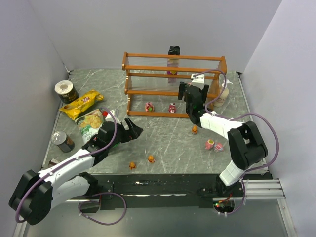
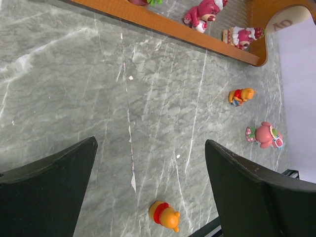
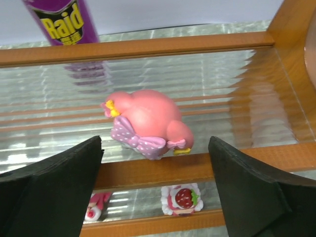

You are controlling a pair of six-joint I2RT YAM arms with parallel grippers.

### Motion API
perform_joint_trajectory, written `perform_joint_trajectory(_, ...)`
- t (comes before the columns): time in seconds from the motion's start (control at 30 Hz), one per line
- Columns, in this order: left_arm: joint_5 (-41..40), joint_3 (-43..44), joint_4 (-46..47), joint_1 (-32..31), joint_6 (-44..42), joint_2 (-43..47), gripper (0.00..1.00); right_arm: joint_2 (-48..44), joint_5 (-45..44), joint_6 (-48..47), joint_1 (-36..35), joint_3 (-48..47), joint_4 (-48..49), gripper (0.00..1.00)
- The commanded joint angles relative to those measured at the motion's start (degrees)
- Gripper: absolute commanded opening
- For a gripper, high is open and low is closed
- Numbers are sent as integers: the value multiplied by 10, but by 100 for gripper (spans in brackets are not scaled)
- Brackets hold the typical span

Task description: Place and organize the plastic toys onto the shelf

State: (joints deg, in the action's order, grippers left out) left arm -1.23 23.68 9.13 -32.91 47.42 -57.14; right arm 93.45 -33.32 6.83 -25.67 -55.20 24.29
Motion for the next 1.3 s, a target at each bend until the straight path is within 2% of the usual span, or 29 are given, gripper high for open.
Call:
perform_joint_trajectory(0.0, 8, 1, 16, 4, -8, 12, 96, -33, 36, 30, -9, -25, -107, 99)
perform_joint_trajectory(0.17, 8, 1, 15, 5, -9, 12, 96, -84, 67, 57, -9, -7, -120, 100)
perform_joint_trajectory(0.27, 8, 1, 14, 5, -10, 14, 96, -114, 85, 71, -9, -7, -134, 96)
perform_joint_trajectory(0.37, 8, 1, 14, 6, -10, 15, 96, -135, 96, 81, -10, -13, -154, 83)
perform_joint_trajectory(0.4, 8, 1, 15, 6, -10, 15, 96, -136, 99, 84, -9, -16, -163, 72)
perform_joint_trajectory(0.47, 8, 2, 15, 6, -10, 14, 96, -137, 103, 92, -8, -24, -166, 60)
perform_joint_trajectory(0.5, 7, 2, 15, 6, -10, 13, 96, -136, 103, 94, -8, -25, -167, 48)
perform_joint_trajectory(0.57, 8, 1, 14, 6, -11, 14, 96, -130, 104, 96, -6, -27, -164, 38)
perform_joint_trajectory(0.6, 8, 0, 14, 6, -11, 15, 96, -128, 101, 98, -7, -29, -163, 27)
perform_joint_trajectory(0.73, 8, 0, 16, 6, -10, 14, 96, -120, 101, 103, -1, -28, -155, 9)
perform_joint_trajectory(0.93, 8, 0, 17, 7, -10, 12, 96, -108, 91, 102, 12, -39, -162, 1)
perform_joint_trajectory(1.27, 8, 1, 14, 8, -12, 9, 96, -97, 107, 94, 48, -58, -168, 0)
